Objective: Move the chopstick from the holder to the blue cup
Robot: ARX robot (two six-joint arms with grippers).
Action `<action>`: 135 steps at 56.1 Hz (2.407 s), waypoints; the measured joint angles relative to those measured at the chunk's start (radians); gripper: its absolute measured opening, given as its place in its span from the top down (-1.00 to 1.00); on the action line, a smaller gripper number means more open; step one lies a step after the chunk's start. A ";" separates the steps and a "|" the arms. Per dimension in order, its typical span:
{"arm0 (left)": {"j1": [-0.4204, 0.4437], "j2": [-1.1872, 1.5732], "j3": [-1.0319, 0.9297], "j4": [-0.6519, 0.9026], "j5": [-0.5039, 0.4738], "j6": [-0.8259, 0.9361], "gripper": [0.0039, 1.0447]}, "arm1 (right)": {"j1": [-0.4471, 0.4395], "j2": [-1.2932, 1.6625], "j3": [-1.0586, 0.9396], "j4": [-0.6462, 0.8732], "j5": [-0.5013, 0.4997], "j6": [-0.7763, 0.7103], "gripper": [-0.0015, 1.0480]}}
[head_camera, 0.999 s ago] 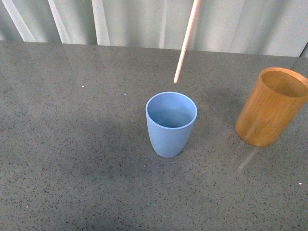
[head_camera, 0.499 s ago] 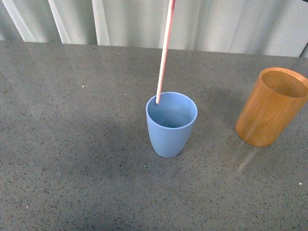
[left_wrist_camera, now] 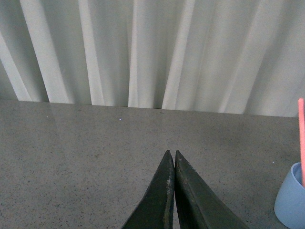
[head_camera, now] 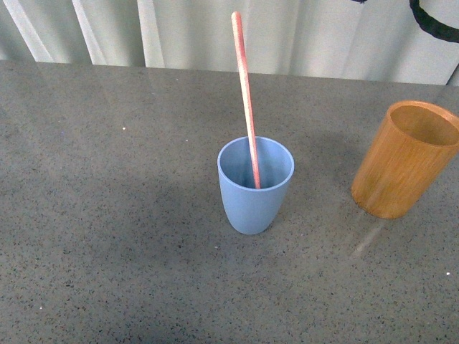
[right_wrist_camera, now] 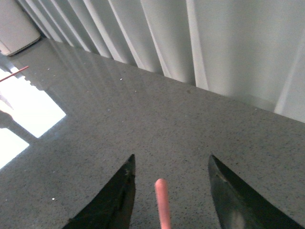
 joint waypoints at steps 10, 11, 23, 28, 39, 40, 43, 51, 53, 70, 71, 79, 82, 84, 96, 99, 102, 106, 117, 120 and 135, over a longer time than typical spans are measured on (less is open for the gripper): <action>0.000 0.000 0.000 0.000 -0.002 0.000 0.94 | -0.009 -0.107 -0.227 0.374 0.650 -0.124 0.47; 0.000 0.000 0.000 0.000 -0.002 0.000 0.94 | -0.018 -0.129 -0.257 0.395 0.688 -0.130 0.54; 0.000 0.000 0.000 0.000 0.000 0.000 0.94 | -0.121 -0.324 -0.532 0.462 0.654 -0.157 0.98; 0.000 0.000 0.000 0.000 -0.001 0.000 0.94 | -0.147 -0.389 -0.603 0.466 0.621 -0.158 0.98; 0.000 0.000 0.000 0.000 0.000 0.000 0.94 | -0.204 -0.530 -0.723 0.451 0.573 -0.159 0.98; 0.000 0.000 0.000 0.000 0.000 0.000 0.94 | -0.206 -0.537 -0.729 0.448 0.571 -0.159 0.98; 0.000 0.000 0.000 0.000 0.000 0.000 0.94 | -0.219 -0.575 -0.755 0.436 0.559 -0.159 0.98; 0.000 0.000 0.000 0.000 0.000 0.000 0.94 | -0.241 -0.664 -0.805 0.396 0.530 -0.159 0.98; 0.000 0.000 0.000 0.000 0.000 0.000 0.94 | -0.249 -0.696 -0.820 0.379 0.525 -0.159 0.98; 0.000 0.000 0.000 0.000 -0.002 0.000 0.94 | -0.344 -0.858 -0.915 0.311 0.438 -0.159 0.98; 0.000 -0.001 0.000 0.000 -0.002 0.000 0.94 | -0.344 -0.871 -0.916 0.301 0.436 -0.159 0.98; 0.000 0.000 0.000 0.000 -0.002 0.000 0.94 | -0.344 -0.983 -0.920 0.203 0.434 -0.159 0.98; 0.000 0.000 0.000 0.000 -0.002 0.000 0.94 | -0.344 -1.027 -0.921 0.164 0.434 -0.159 0.98; 0.000 0.000 0.000 0.000 -0.002 0.000 0.94 | -0.344 -1.061 -0.921 0.136 0.433 -0.159 0.98; 0.000 0.000 0.000 0.000 -0.002 0.000 0.94 | -0.344 -1.196 -0.923 0.011 0.433 -0.159 0.98; 0.000 0.000 0.000 0.000 -0.002 0.000 0.94 | -0.344 -1.229 -0.923 -0.018 0.433 -0.159 0.98; 0.000 0.000 0.000 0.000 -0.002 0.000 0.94 | -0.344 -1.254 -0.923 -0.042 0.433 -0.159 0.98; 0.000 0.000 0.000 0.000 -0.002 0.000 0.94 | -0.344 -1.286 -0.924 -0.073 0.433 -0.159 0.98; 0.000 0.000 0.000 0.000 -0.002 0.000 0.94 | -0.344 -1.371 -0.924 -0.154 0.433 -0.159 0.98; 0.000 0.000 0.000 0.000 -0.002 0.000 0.94 | -0.344 -1.390 -0.924 -0.174 0.433 -0.159 0.98; 0.000 0.000 0.000 0.000 -0.002 0.000 0.94 | -0.344 -1.481 -0.924 -0.263 0.433 -0.159 0.98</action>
